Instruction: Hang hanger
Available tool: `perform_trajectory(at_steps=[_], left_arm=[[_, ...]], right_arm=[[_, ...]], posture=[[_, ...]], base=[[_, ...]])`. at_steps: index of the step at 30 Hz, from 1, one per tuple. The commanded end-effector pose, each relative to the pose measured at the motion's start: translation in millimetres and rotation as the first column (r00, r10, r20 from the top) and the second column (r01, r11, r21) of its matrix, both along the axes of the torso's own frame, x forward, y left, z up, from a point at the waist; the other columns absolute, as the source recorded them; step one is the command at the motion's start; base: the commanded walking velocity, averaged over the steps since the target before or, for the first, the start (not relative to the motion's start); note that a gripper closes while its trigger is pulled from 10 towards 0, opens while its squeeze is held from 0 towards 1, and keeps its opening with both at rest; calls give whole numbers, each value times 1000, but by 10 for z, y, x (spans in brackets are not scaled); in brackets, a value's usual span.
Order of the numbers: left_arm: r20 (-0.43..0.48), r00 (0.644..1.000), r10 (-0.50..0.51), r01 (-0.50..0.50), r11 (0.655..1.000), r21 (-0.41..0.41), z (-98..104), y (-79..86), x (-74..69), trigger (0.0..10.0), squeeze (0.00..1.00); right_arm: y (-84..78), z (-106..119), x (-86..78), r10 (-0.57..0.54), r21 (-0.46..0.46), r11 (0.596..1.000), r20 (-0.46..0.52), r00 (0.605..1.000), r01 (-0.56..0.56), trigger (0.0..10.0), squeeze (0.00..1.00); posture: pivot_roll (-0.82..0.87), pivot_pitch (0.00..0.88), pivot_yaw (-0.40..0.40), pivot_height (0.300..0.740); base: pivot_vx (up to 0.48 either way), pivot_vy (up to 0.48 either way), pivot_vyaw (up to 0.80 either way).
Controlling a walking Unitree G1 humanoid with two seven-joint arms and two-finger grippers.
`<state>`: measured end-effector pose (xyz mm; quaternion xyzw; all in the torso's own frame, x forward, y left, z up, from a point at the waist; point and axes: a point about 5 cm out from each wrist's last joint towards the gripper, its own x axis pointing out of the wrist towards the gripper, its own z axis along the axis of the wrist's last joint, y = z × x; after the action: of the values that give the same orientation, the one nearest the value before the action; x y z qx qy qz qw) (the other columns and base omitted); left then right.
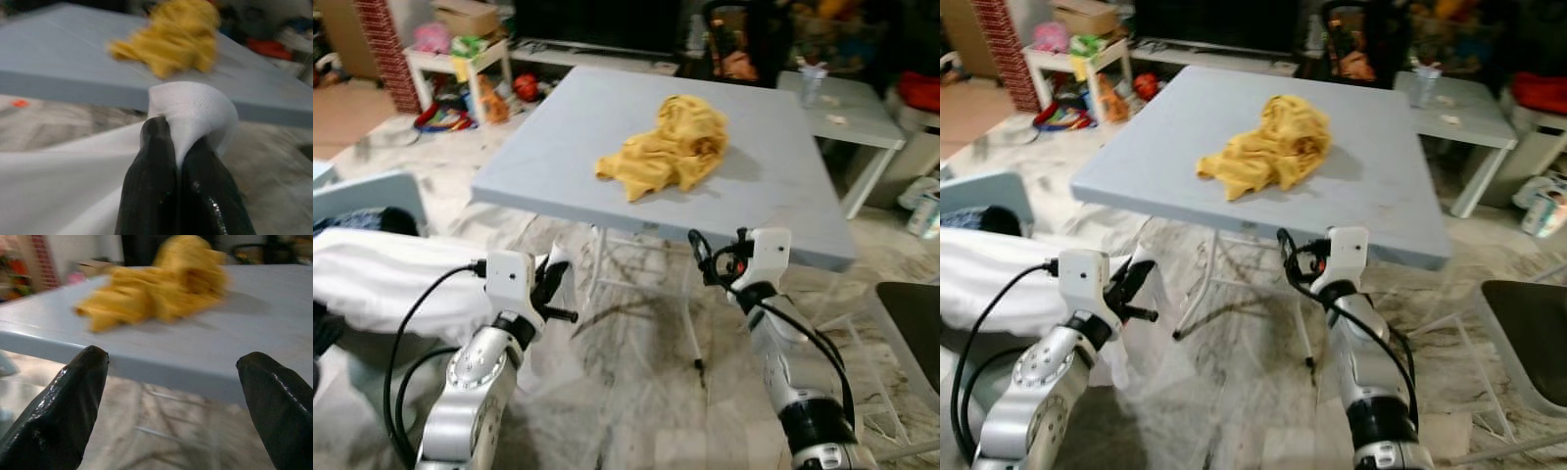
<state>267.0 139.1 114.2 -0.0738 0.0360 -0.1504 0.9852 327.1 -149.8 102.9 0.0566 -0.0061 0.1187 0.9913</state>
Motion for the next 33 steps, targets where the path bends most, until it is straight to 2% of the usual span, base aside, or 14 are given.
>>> perform_trajectory(at_steps=[1,6,12,16,33], left_arm=[[25,999,-26,26,999,-19,62,-63,7,10000,0],[26,999,-21,22,999,-26,70,-53,27,10000,0],[17,1000,19,-18,997,-75,69,-41,42,10000,0],[-15,999,45,-46,993,-107,48,-26,49,10000,0],[-33,998,48,-51,992,-114,35,-11,74,10000,0]], right_arm=[[-63,33,13,-15,-11,1000,13,1000,15,10000,0],[-65,30,11,-13,-13,1000,11,1000,13,10000,0],[-74,29,13,-11,-13,1000,10,1000,11,10000,0],[-78,33,14,-11,-10,1000,9,1000,12,10000,0],[-90,30,23,-12,-20,1000,1,1000,12,10000,0]], posture=[[12,0,-58,740],[10,0,-58,740],[8,0,-62,740],[4,0,-62,740],[-3,0,-65,740]], base=[[0,0,-800],[0,0,-800],[0,0,-775],[0,0,0],[0,444,-42]])
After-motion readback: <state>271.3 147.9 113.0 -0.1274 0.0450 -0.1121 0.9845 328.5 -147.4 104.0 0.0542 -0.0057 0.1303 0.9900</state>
